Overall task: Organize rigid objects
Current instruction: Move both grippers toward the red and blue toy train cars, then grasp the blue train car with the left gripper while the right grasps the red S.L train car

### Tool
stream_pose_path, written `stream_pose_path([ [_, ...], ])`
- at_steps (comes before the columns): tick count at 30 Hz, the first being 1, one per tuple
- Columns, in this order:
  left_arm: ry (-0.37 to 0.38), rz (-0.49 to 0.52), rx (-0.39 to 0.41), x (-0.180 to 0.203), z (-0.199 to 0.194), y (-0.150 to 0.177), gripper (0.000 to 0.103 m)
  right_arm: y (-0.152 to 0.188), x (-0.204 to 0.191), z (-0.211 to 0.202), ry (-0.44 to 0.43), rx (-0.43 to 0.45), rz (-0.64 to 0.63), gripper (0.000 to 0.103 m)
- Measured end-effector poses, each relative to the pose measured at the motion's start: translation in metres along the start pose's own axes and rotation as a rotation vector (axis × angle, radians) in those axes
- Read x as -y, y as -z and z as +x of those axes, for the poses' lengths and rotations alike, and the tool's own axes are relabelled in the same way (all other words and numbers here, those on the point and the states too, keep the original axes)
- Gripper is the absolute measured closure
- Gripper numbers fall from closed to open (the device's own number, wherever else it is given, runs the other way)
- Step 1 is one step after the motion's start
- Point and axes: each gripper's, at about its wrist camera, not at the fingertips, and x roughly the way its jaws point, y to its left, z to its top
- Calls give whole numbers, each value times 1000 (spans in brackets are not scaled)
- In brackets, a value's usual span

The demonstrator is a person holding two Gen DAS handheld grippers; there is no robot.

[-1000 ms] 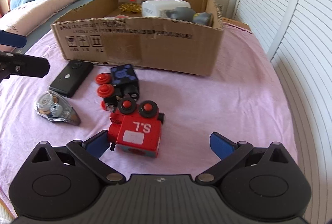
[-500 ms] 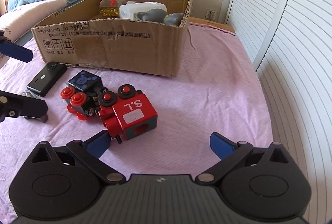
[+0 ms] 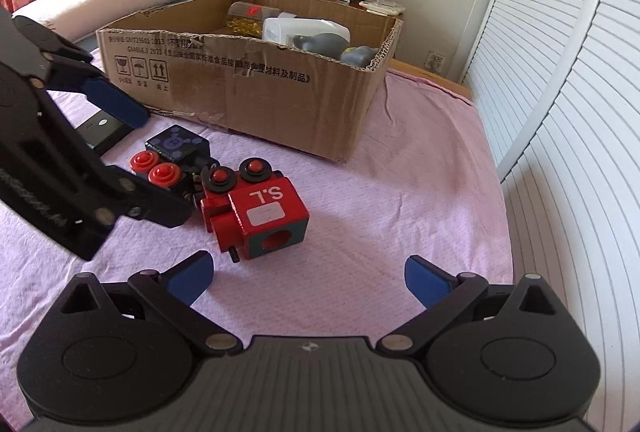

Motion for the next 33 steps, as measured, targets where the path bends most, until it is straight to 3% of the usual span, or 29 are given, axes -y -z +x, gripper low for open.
stream_pose_path([
  [3,22,-11,-7,0,6,-1,35,2,1,-1,-9,1,-2,0],
  [11,39,39,19,-2,12,-2,39,-4,-4,-3,-51,27,-66,2],
  [15,21,76,14,-2,13,-2,29,-12,-10,2,-66,39,-173,16],
  [18,7,116,30,0,12,-3,19,-17,-10,5,-116,43,-210,17],
  [24,125,103,-15,-3,7,1,19,-16,-14,-2,-193,16,-218,21],
  [33,221,115,-76,-1,-15,22,19,6,-29,-34,-281,-16,-239,24],
])
